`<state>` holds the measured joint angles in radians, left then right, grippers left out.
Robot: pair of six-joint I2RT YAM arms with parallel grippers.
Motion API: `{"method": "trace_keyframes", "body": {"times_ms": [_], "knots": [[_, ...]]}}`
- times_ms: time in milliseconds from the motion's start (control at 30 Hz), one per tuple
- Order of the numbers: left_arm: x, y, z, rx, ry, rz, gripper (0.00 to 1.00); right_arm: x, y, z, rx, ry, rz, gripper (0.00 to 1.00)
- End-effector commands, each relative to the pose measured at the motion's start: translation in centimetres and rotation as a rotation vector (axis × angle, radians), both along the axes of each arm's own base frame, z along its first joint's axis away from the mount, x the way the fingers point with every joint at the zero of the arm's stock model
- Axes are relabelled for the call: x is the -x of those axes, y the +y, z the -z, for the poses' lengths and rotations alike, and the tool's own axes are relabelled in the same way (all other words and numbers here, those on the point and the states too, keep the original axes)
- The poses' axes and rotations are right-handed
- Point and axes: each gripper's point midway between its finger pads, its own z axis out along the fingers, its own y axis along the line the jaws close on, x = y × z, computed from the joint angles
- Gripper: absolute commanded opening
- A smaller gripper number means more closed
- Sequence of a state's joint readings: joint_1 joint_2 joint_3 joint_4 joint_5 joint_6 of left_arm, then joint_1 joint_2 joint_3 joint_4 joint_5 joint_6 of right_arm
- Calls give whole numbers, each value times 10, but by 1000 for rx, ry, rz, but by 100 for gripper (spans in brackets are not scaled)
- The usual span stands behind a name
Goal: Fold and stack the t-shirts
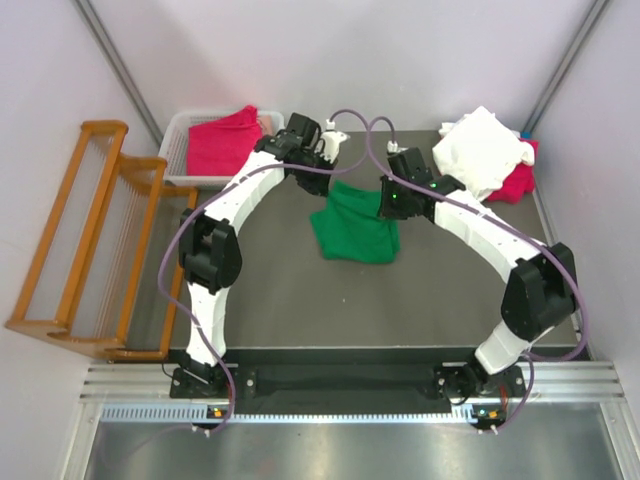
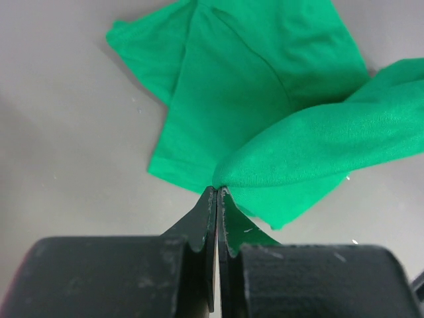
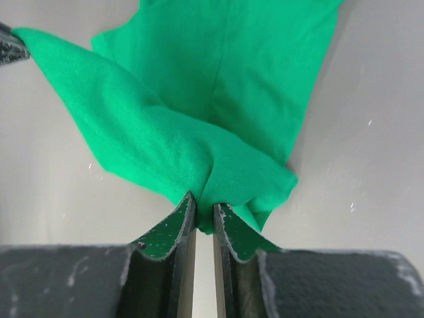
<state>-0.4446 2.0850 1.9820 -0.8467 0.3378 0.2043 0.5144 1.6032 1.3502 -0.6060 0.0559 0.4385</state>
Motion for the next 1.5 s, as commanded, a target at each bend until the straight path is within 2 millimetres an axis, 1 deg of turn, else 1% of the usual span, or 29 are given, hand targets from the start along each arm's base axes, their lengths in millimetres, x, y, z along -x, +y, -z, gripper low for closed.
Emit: {"method": "trace_keyframes", "body": {"times_ms": [0,67,100,133,167,200,267,300,333,400,433,467,533,567,733,767,833,867,1033,1133,1167,1200,1267,1300,1333,1367,1400,1433,1467], "knots": [[-24,1,-10,-1,-54,-21,0,-39,0,-19,-32,-79,18,9],[-28,1,-6,-5,-57,-24,0,-52,-2,-22,-52,-90,25,9],[-29,1,-5,-7,-58,-26,0,-59,-3,-11,-45,-69,35,9],[-30,0,-4,-6,-56,-27,0,-68,-6,-14,-54,-76,48,9],[-31,0,0,-7,-51,-30,0,-74,-7,-12,-59,-74,50,9],[-31,0,0,-6,-49,-29,0,-81,-8,1,-50,-52,60,9],[-33,0,3,-6,-47,-34,0,-93,-5,0,-84,-55,54,8],[-33,0,3,-5,-50,-34,0,-98,-5,11,-81,-34,58,8],[-34,0,4,-6,-50,-33,0,-105,-5,9,-86,-42,60,8],[-38,1,4,-10,-65,-37,0,-111,-3,22,-86,-17,59,8],[-40,1,4,-11,-68,-38,0,-117,-4,19,-90,-25,64,8],[-44,1,6,-13,-69,-39,0,-120,-4,29,-85,-10,66,7],[-50,0,3,-10,-80,-42,0,-128,-3,28,-94,-16,68,7],[-54,1,11,-18,-67,-46,0,-130,-3,34,-94,-4,68,7],[-71,-1,17,-23,-83,-52,0,-144,-6,32,-106,-10,78,6],[-73,-2,27,-30,-70,-49,0,-145,-6,33,-107,-7,79,6],[-77,-4,29,-28,-72,-50,0,-149,-9,30,-108,-14,82,6],[-78,-4,40,-36,-58,-50,0,-150,-10,32,-107,-12,84,6],[-74,-6,69,-38,3,-50,0,-154,-18,34,-107,-9,100,7],[-75,-7,72,-31,2,-58,2,-152,-20,43,-97,5,105,9],[-74,-7,72,-29,1,-55,7,-152,-21,47,-94,14,107,10],[-75,-7,72,-27,-2,-55,13,-151,-21,50,-94,20,108,12],[-76,-7,70,-28,-7,-59,21,-152,-22,60,-86,35,112,30],[-76,-7,70,-26,-8,-58,29,-152,-22,63,-85,41,116,47],[-76,-6,68,-26,-10,-62,34,-152,-21,65,-82,47,113,54],[-76,-5,67,-24,-11,-65,38,-153,-23,73,-73,58,119,64],[-74,-4,69,-25,-4,-66,44,-155,-25,74,-63,57,127,86],[-76,-2,64,-19,-16,-73,49,-156,-26,77,-53,59,127,92],[-76,-1,62,-19,-24,-75,54,-156,-27,82,-42,65,122,95]]}}
